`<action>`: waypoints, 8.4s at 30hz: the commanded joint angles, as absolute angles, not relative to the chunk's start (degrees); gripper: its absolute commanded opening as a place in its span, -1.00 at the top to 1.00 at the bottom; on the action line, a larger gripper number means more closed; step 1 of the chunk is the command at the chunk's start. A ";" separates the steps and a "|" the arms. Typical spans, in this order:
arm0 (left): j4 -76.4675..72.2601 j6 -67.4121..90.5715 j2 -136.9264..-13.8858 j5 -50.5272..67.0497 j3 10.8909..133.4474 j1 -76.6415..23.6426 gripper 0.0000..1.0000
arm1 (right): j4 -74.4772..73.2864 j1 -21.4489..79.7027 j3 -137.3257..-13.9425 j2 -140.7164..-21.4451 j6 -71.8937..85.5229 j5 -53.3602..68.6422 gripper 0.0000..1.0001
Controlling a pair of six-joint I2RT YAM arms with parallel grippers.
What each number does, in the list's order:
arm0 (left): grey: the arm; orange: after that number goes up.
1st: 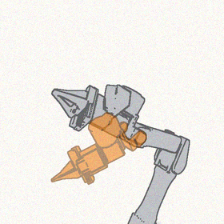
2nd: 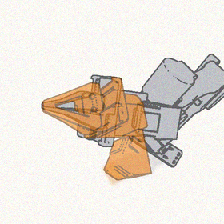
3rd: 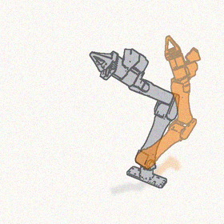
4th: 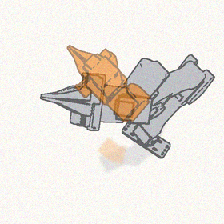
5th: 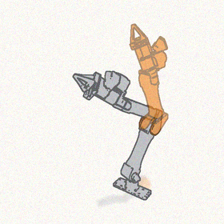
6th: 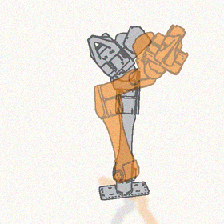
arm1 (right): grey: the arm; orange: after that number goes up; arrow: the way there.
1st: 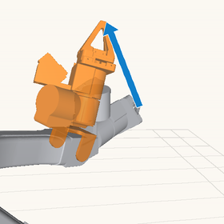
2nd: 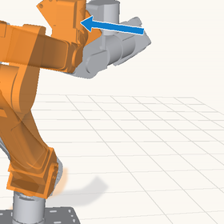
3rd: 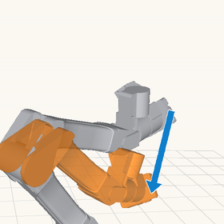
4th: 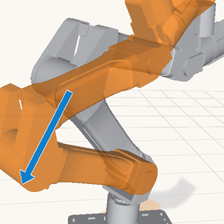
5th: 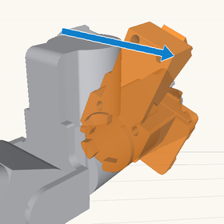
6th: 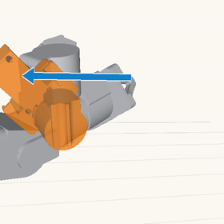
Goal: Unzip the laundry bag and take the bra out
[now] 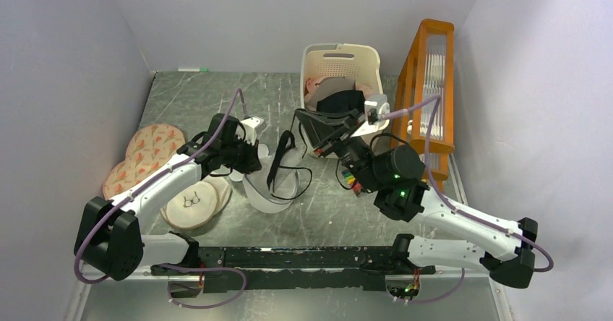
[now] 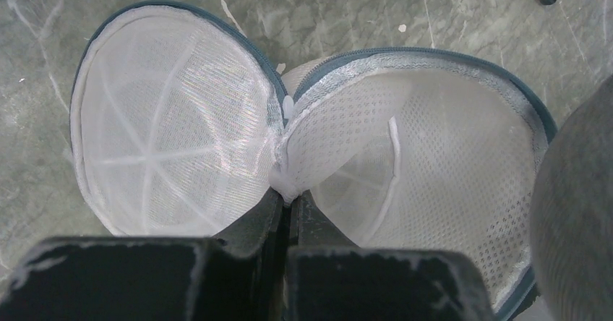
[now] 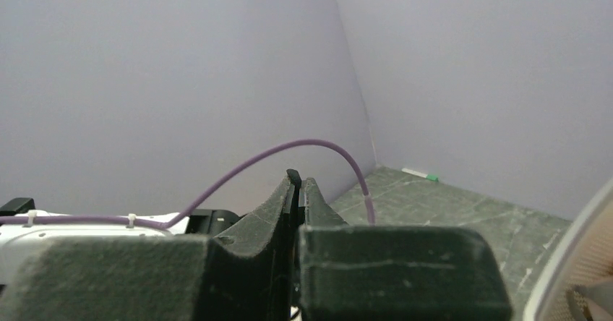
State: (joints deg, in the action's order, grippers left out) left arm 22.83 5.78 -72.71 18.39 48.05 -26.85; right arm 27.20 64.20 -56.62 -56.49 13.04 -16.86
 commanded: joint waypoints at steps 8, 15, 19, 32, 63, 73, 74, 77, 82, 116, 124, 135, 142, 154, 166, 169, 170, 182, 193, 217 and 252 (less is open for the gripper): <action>23.93 4.81 -70.85 17.15 50.34 -27.49 0.28 | 24.59 64.17 -54.40 -48.88 9.82 -27.44 1.00; 22.35 4.91 -66.73 16.80 49.34 -27.51 -0.44 | 22.85 64.19 -53.28 -49.35 7.20 -34.33 1.00; 22.00 5.07 -65.28 15.90 49.00 -27.51 -0.65 | 21.10 64.17 -56.68 -52.75 3.07 -37.91 1.00; 21.80 6.53 -58.28 6.79 48.30 -27.51 -0.75 | 19.38 64.17 -57.99 -55.21 3.95 -38.64 1.00; 22.21 7.85 -53.25 -0.64 47.37 -27.50 -0.78 | 29.47 31.01 -91.35 -94.71 -2.41 -23.01 1.00; 21.97 7.73 -55.06 0.58 47.56 -27.51 -0.77 | 25.34 26.76 -86.55 -100.64 0.59 -22.71 1.00; 22.05 7.76 -55.35 0.63 47.64 -27.51 -0.77 | 25.10 26.53 -86.49 -100.98 0.61 -22.39 1.00; 22.32 7.73 -55.76 0.64 47.79 -27.51 -0.77 | 23.38 25.96 -86.88 -102.57 0.87 -22.15 1.00; 22.24 7.82 -55.22 0.20 47.60 -27.51 -0.77 | 18.51 25.76 -85.05 -103.59 4.87 -21.69 1.00; 22.85 8.51 -55.29 -2.43 47.62 -27.51 -0.78 | 4.30 25.83 -53.79 -74.46 20.18 -12.81 0.62; 23.38 9.28 -57.37 -6.69 47.76 -27.44 -0.83 | 0.80 25.84 -51.25 -65.52 18.07 -11.93 0.18; 24.12 13.54 -66.39 -13.70 48.28 -18.23 -0.99 | 1.73 25.84 -45.28 -54.32 10.55 -13.05 -0.09; 24.13 13.35 -75.41 -5.14 50.08 -5.40 -0.86 | 3.19 25.84 -42.53 -51.76 10.28 -11.44 -0.11; 28.69 9.71 -92.06 -2.10 59.74 -4.39 -0.29 | 4.24 25.84 -41.11 -48.84 9.86 -10.70 -0.11; 29.44 0.20 -103.88 -2.54 69.58 -6.70 -0.03 | 4.16 25.84 -41.00 -51.24 9.93 -10.97 -0.10; 29.07 -0.17 -103.45 -4.75 69.39 -7.98 -0.04 | 3.85 25.84 -41.40 -52.03 10.04 -10.63 -0.10; 28.90 -0.32 -103.48 -4.90 69.27 -8.16 -0.05 | 3.71 25.84 -41.52 -52.28 10.06 -10.45 -0.10; 32.61 1.01 -111.41 -5.25 72.36 -8.39 -0.04 | 4.03 25.84 -41.36 -53.69 10.14 -10.21 -0.09; 31.99 2.96 -104.02 -9.55 71.81 -10.51 0.84 | 4.13 25.84 -40.80 -52.24 10.18 -10.37 -0.10; 44.23 9.85 -68.27 -40.04 69.13 -34.13 0.86 | 4.04 25.84 -40.69 -52.10 10.37 -10.46 -0.09; 41.19 26.01 -92.06 -39.49 69.68 -74.21 0.72 | 0.45 25.84 -38.80 -42.78 13.63 -3.20 -0.08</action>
State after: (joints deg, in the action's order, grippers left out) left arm 50.41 28.60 -92.88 -44.53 71.40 -74.06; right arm 3.05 25.93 -38.15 -44.25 13.06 -3.75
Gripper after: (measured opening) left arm 0.124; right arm 0.544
